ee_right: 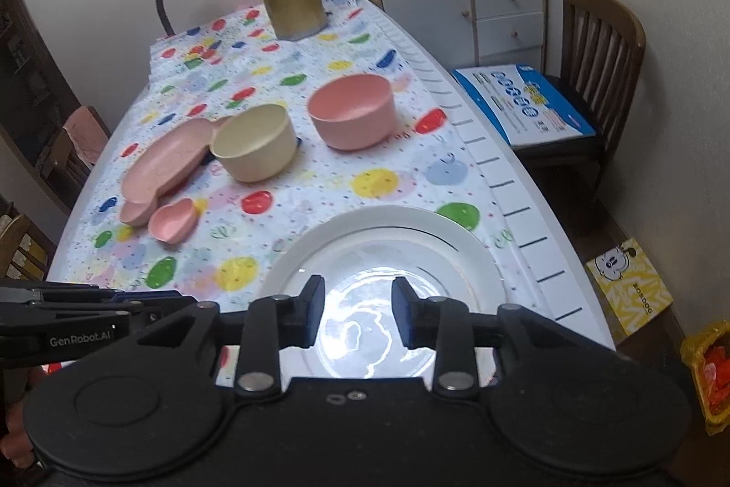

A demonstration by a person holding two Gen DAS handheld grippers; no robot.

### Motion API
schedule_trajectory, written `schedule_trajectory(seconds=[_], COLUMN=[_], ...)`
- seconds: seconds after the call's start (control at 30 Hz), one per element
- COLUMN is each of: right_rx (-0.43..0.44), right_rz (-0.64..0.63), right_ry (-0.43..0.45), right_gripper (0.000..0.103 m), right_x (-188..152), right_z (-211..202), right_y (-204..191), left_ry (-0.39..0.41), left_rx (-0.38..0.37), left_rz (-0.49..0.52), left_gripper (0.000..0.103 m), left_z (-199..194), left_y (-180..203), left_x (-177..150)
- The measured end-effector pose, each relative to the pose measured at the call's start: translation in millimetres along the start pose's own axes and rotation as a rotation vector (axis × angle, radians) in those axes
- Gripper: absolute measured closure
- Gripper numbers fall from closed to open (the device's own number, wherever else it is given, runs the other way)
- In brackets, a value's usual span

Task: Organize plates and bowls
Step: 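Open both grippers and withdraw from the stacked plates, then move both grippers toward the pink bear-shaped plate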

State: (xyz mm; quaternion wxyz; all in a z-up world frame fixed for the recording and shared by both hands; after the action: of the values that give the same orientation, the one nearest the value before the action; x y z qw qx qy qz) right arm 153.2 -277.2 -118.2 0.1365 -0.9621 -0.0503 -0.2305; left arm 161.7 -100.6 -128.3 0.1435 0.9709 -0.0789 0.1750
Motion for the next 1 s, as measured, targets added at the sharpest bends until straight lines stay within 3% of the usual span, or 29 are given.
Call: schedule_trajectory(seconds=[0.1, 0.23, 0.4, 0.53, 0.7, 0.8, 0.87, 1.0], right_rx=[0.002, 0.003, 0.011, 0.018, 0.029, 0.031, 0.027, 0.019], right_rz=[-0.008, -0.025, -0.052, -0.081, -0.107, -0.129, -0.141, -0.162], right_ry=[0.022, 0.058, 0.101, 0.138, 0.158, 0.162, 0.167, 0.166], right_gripper=[0.067, 0.06, 0.048, 0.036, 0.024, 0.017, 0.005, 0.001], right_x=[-1.8, -4.0, -4.3, -1.1, 3.1, 6.0, 7.7, 13.8], right_z=[-7.1, -16.8, -28.8, -37.6, -41.7, -41.7, -41.7, -39.2], right_y=[-15.5, -39.1, -67.7, -91.1, -116.0, -130.8, -140.5, -155.8], left_ry=[0.027, 0.065, 0.113, 0.161, 0.193, 0.204, 0.213, 0.209], left_rx=[0.003, 0.008, 0.019, 0.041, 0.059, 0.073, 0.087, 0.092], left_rz=[0.009, 0.013, 0.014, -0.002, -0.02, -0.031, -0.041, -0.078], left_gripper=[0.087, 0.076, 0.073, 0.044, 0.044, 0.033, 0.029, 0.025], left_z=[-15.5, -35.0, -58.4, -76.6, -94.2, -101.1, -105.4, -108.9], left_y=[-6.1, -15.5, -28.9, -42.7, -58.9, -68.6, -75.9, -92.3], left_x=[-4.6, -10.1, -14.8, -17.1, -19.1, -20.5, -21.4, -20.6])
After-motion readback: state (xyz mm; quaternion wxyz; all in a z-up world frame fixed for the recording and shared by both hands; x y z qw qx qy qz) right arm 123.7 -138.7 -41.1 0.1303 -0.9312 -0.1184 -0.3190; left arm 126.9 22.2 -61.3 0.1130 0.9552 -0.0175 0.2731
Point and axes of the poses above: each gripper's, at about its wrist camera, not at the fingertips, and z roughly the way its jaws point, y to its right, x to its top, the point moved 8 cm from there along z, roughly the way its jaws point, and after that the axes turned 15 degrees about -y, right-handed, at the moved point
